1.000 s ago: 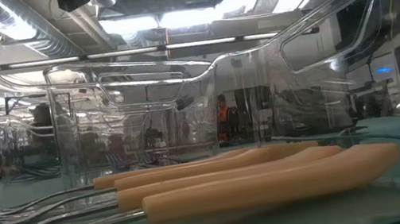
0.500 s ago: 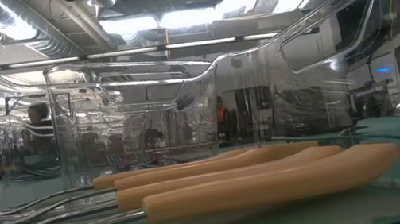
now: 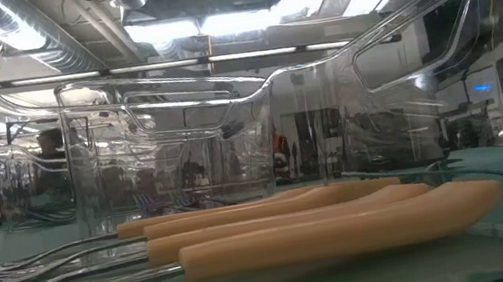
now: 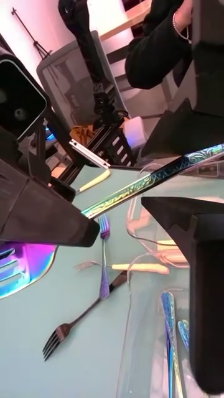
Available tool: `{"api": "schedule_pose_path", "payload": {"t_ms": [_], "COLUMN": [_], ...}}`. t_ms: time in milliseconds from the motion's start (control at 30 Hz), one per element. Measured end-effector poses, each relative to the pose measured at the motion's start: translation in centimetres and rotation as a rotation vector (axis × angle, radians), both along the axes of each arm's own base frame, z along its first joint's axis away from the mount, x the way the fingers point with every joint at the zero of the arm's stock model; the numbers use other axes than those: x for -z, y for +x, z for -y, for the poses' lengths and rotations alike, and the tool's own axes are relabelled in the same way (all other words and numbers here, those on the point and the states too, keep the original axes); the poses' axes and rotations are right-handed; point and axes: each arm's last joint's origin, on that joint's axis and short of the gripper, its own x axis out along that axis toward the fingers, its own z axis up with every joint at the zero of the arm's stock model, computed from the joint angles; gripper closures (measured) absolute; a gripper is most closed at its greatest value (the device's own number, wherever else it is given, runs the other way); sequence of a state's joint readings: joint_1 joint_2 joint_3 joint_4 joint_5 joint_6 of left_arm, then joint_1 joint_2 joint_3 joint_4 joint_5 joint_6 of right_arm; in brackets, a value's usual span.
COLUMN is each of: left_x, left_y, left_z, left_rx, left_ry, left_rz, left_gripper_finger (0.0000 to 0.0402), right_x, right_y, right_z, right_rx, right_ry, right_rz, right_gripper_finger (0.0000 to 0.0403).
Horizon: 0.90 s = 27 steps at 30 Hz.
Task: Sort silverware by color (type)
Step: Put the blue fork into the center transparent bin
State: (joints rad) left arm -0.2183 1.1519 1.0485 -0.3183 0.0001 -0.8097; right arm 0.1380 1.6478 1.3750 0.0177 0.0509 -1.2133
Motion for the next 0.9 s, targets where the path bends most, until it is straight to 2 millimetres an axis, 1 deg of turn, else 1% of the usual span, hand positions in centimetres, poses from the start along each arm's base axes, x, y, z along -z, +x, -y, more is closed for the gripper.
{"api": "schedule_pose_path", "payload": {"t_ms": [133, 333, 467, 700, 800, 900], "left_x": [0.00, 0.09, 0.13, 0.14, 0.17, 0.17], "left_y": [0.00, -0.04, -0.04, -0.04, -0.04, -0.04], "left_z": [0.00, -0.02, -0.03, -0.06, -0.09, -0.10], "left_rx": [0.000, -0.003, -0.010, -0.026, -0.036, -0.043], "left_ry": [0.000, -0.001, -0.008, -0.012, -0.010, -0.006], "left_rz": [0.000, -0.011, -0.014, -0.015, -0.018, -0.017], "left_gripper_finger": [0.0316, 0.0359, 0.0379, 0.0384, 0.0386, 0.0387], "right_x": [0.00, -0.05, -0.08, -0.11, -0.10, -0.10], "right_y": [0.00, -0.03, -0.04, -0.04, -0.04, -0.04], "right_z": [-0.03, -0.06, -0.08, -0.06, -0.05, -0.05], "right_rx": [-0.011, -0.018, -0.019, -0.018, -0.017, -0.016], "right_ry": [0.002, 0.001, -0.001, 0.002, 0.006, 0.008], "right_rz": [0.000, 0.001, 0.005, 0.006, 0.005, 0.005], "right_gripper_finger": [0.0403, 0.0403, 0.0402, 0.0396, 0.0384, 0.0363]}}
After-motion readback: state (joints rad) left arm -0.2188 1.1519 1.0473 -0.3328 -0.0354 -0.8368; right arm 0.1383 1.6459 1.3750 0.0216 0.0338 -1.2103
